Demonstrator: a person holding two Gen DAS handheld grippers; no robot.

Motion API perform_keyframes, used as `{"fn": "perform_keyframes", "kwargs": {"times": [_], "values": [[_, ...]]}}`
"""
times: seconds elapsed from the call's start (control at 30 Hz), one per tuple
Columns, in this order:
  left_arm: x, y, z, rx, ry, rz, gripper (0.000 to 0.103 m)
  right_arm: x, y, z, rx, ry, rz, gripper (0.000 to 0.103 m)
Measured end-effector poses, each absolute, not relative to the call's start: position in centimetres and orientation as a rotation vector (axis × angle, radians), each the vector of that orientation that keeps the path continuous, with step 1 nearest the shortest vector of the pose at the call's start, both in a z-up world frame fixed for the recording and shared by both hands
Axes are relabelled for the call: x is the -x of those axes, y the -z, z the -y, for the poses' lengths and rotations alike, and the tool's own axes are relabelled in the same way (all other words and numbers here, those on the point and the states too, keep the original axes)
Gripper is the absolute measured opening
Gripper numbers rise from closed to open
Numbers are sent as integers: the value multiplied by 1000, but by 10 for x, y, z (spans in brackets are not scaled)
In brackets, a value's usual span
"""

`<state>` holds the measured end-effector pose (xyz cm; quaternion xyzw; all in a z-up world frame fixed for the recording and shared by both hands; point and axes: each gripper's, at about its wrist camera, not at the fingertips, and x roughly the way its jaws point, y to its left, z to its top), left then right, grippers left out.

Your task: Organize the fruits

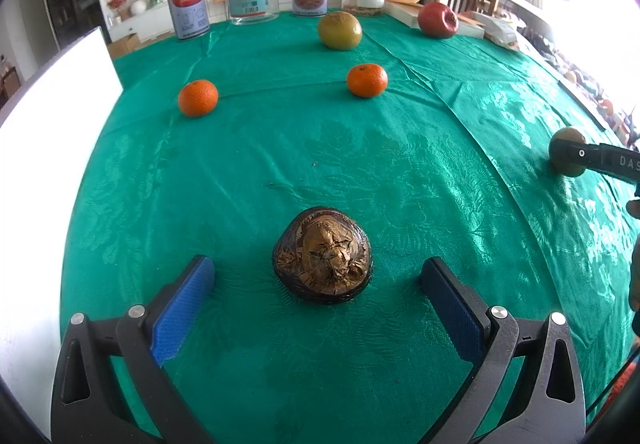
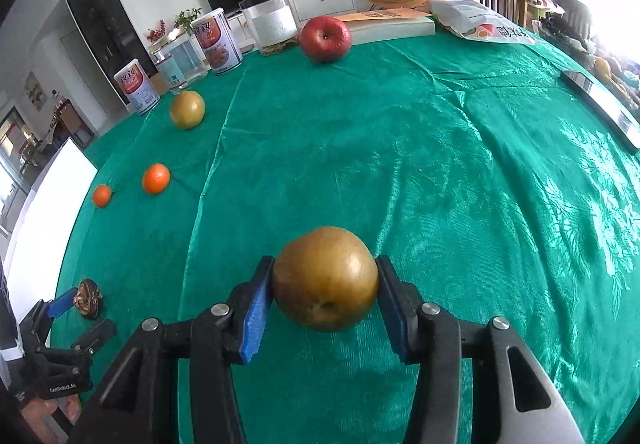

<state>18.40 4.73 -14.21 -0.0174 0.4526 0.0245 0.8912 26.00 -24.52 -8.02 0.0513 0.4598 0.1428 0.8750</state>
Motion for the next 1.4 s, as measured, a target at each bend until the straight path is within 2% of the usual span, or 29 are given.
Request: {"fn": "perform_keyframes", "kwargs": {"times": [0.17, 0.23, 0.3, 0.37, 0.4, 0.63, 0.83, 0.87, 1.4], "values": [[-184, 142, -47, 36, -51, -940, 102, -263, 80, 240, -65, -312, -980, 50], [-184, 142, -47, 36, -51, -940, 102, -260, 79, 243, -62, -296, -986, 54], [-184, 142, -47, 36, -51, -940, 102, -252, 75, 249, -98, -278, -990, 79], [-184, 142, -47, 36, -51, -940, 102, -238, 72, 254, -113, -274, -990, 93], [-184, 142, -47, 36, -51, -940, 102, -231, 71, 255, -106, -271, -995, 94], [-184, 142, -47, 36, -51, -940, 103, -195, 84, 266, -72, -229, -1050, 95], [-184, 142, -47, 36, -51, -940, 103, -192, 88, 261, -8, -166, -1045, 99], [-184, 142, -47, 36, -51, -940, 103, -192, 89, 261, 1, -156, -1052, 103], [-184, 142, -47, 38, -47, -940, 102, -196, 91, 260, 44, -93, -1048, 103]]}}
